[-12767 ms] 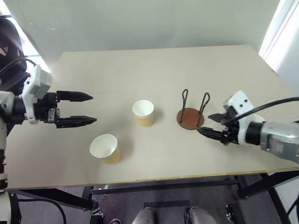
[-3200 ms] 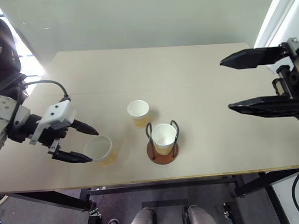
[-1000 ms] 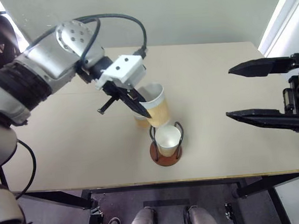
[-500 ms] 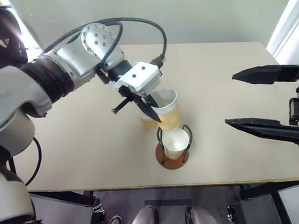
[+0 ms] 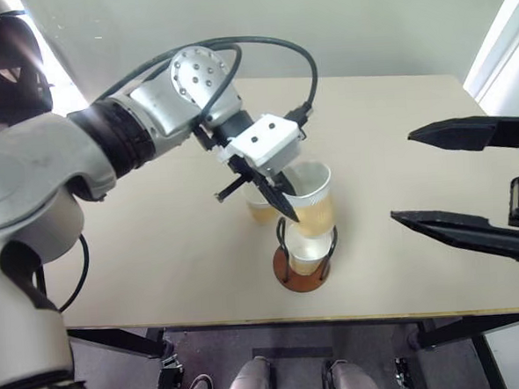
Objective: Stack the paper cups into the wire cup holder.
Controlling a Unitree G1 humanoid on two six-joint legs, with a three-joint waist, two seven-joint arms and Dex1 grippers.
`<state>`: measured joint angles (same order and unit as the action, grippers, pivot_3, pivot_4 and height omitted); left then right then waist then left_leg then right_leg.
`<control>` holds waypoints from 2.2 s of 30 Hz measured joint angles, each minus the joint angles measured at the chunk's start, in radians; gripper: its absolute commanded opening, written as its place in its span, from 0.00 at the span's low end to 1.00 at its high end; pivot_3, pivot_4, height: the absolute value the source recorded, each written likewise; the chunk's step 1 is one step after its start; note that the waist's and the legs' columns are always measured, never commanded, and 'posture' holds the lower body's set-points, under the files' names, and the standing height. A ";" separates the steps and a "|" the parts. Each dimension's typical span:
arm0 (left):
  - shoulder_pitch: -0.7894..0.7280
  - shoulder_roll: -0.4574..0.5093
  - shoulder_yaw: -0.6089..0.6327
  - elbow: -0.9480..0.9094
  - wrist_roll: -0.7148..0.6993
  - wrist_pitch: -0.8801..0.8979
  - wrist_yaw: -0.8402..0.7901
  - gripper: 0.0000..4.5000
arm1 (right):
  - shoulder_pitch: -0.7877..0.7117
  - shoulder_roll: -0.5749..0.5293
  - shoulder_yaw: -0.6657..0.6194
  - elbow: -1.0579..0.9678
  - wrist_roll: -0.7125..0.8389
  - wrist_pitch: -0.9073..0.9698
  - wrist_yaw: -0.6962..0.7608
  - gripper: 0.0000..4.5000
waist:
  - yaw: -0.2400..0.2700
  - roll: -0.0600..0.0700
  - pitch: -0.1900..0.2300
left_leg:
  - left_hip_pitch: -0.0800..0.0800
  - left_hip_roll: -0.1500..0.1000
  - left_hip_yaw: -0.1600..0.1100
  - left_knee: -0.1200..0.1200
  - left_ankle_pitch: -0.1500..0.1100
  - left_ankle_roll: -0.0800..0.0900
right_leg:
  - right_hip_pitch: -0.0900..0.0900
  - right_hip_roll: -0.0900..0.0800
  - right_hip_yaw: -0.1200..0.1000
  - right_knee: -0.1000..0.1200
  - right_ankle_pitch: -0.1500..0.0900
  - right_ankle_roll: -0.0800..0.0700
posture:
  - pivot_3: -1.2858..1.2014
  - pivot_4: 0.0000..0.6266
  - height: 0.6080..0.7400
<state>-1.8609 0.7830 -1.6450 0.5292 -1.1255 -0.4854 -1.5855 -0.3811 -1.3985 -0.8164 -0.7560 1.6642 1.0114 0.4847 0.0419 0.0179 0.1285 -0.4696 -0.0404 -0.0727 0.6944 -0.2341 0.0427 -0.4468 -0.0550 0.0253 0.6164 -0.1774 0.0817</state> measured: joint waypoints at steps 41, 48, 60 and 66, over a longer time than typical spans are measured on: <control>0.043 -0.123 -0.096 0.102 0.092 -0.132 0.000 0.10 | 0.103 -0.018 -0.104 -0.057 0.140 -0.011 -0.190 0.89 | 0.007 0.002 0.000 | 0.000 0.000 0.003 0.005 -0.003 0.004 | 0.003 0.000 0.002 -0.004 0.005 0.006 | 0.52 0.24 1.00; 0.051 -0.138 -0.074 0.118 0.101 -0.128 0.000 0.60 | 0.117 -0.018 -0.107 -0.059 0.147 -0.012 -0.198 0.89 | 0.007 0.002 0.000 | 0.000 -0.001 0.003 0.005 -0.003 0.004 | 0.003 0.000 0.002 -0.004 0.005 0.006 | 0.52 0.24 1.00; 0.101 -0.190 0.272 0.309 0.115 0.025 -0.001 1.00 | 0.130 -0.018 -0.132 -0.055 0.124 0.000 -0.168 0.89 | 0.010 0.003 -0.001 | 0.000 0.000 0.004 0.005 -0.003 0.004 | 0.003 0.000 0.002 -0.005 0.005 0.006 | 0.52 0.24 1.00; 0.169 -0.123 0.369 0.521 0.326 0.058 -0.001 1.00 | 0.142 -0.004 -0.145 -0.052 0.088 0.011 -0.116 0.89 | 0.009 0.006 -0.003 | 0.000 0.000 0.004 0.005 -0.003 0.004 | 0.002 0.001 0.004 -0.005 0.005 0.006 | 0.52 0.24 1.00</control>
<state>-1.6920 0.6596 -1.2762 1.0498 -0.7990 -0.4275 -1.5867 -0.2386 -1.4026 -0.9614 -0.8077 1.7520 1.0222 0.3690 0.0505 0.0242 0.1258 -0.4693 -0.0407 -0.0691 0.6998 -0.2366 0.0470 -0.4443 -0.0543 0.0289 0.6115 -0.1723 0.0881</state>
